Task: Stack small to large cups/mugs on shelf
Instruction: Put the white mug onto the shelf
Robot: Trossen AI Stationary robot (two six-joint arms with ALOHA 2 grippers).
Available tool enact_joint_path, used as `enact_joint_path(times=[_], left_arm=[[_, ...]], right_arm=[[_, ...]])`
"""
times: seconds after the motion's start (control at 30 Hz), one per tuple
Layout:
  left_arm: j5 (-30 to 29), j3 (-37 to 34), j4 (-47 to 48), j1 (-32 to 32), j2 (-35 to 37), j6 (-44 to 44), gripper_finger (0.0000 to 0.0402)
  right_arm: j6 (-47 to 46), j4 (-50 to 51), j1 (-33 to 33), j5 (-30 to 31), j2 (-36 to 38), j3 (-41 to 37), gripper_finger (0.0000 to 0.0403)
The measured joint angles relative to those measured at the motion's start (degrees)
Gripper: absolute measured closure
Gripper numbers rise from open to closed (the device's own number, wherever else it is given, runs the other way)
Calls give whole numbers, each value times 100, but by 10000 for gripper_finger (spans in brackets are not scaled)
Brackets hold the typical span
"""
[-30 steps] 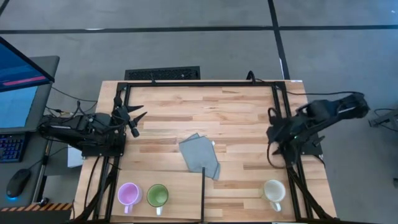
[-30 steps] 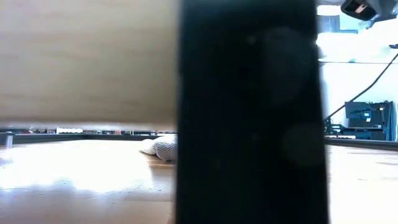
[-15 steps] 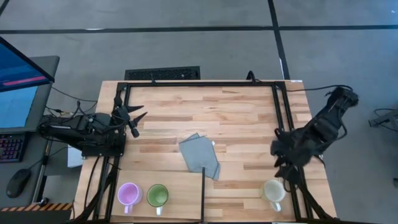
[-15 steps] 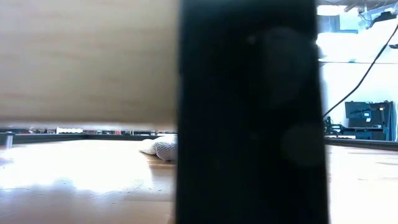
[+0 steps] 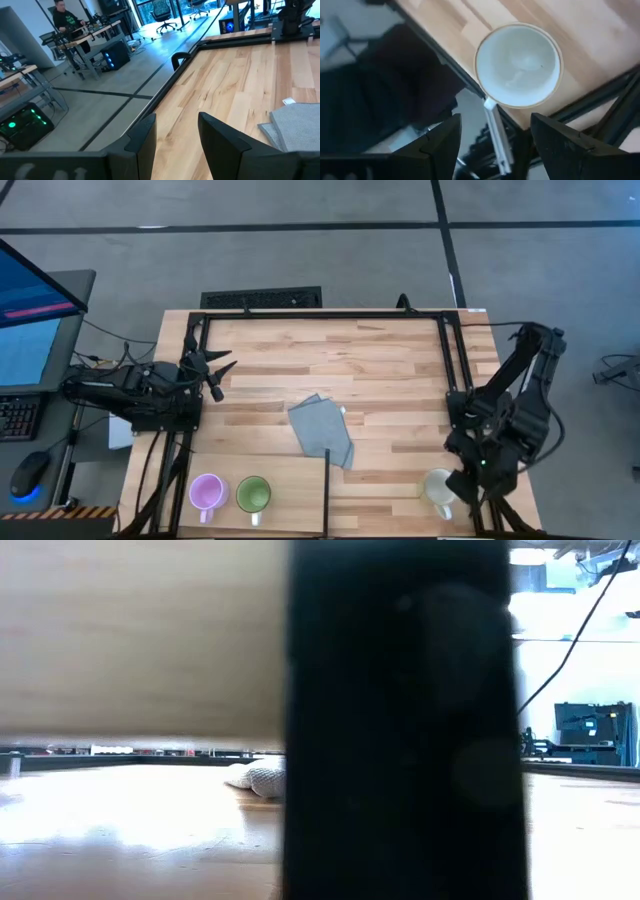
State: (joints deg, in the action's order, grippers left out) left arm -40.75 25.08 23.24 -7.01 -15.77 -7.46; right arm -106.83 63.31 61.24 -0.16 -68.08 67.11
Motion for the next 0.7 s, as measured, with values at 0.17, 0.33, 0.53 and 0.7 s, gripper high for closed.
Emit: enact_joint_path(times=[0.17,0.33,0.53,0.7], left_arm=[[54,0,-2,0,0,127,264],[320,0,0,0,-2,151,264],[450,0,0,-4,-2,153,264],[450,0,-37,-4,0,121,264]], right_arm=[[-1436,-107,242,492,-170,0,143],[-1923,-292,285,484,-357,0,143],[-1928,-298,299,433,-541,0,143],[-2448,-210,436,426,-703,0,143]])
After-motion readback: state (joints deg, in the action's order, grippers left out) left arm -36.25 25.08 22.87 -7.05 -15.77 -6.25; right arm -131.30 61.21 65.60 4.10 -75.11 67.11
